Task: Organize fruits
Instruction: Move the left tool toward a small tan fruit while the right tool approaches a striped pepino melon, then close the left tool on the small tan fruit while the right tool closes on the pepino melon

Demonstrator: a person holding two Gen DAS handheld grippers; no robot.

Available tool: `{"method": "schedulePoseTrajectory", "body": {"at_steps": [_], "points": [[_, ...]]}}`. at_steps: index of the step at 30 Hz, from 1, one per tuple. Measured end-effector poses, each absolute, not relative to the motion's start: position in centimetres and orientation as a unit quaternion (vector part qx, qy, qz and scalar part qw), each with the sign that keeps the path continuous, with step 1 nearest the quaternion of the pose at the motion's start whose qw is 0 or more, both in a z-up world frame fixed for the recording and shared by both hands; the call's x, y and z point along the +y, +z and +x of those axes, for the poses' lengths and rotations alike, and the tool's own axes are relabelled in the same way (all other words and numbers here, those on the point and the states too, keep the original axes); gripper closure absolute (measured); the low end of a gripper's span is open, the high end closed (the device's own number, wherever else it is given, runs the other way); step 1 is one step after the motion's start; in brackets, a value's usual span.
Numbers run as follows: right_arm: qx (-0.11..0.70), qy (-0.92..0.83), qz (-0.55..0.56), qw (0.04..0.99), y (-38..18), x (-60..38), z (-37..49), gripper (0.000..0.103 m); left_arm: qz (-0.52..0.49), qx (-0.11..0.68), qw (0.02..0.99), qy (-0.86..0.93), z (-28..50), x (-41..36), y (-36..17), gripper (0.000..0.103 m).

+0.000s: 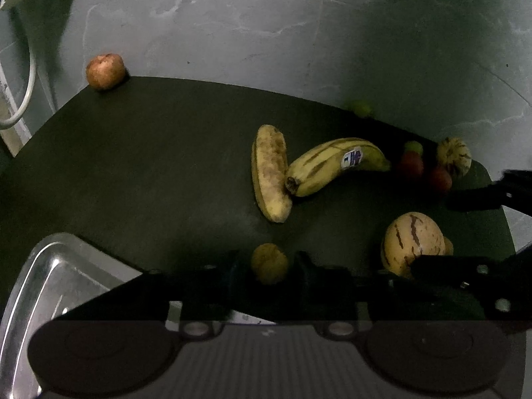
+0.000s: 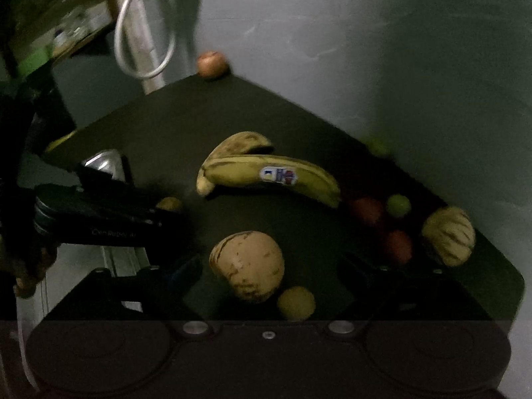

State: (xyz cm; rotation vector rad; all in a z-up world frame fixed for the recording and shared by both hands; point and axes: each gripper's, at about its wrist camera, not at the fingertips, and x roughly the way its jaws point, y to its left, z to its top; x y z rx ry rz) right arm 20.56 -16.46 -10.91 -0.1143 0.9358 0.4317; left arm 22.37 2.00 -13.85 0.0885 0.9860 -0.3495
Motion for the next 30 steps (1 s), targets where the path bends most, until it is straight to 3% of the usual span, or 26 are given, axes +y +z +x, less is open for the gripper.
{"method": "schedulePoseTrajectory", "body": {"at_steps": [5,11,30], "points": [[0.454,0.252,-0.087,0.850,-11.4,-15.7,21.6,0.029,0.040,0.470,0.865,-0.170,22.7,2.0,-13.9,0.075],[0.473,0.285,-0.114,0.826,-11.9,-14.7,22.1,0.050,0.034,0.471,0.865,-0.170,22.9,2.2,-13.9,0.075],[0.466,0.237,-0.024,0.852,-10.1,-16.1,22.2,0.052,0.032,0.446,0.882,-0.147,22.6,2.3,-12.0,0.076]]}}
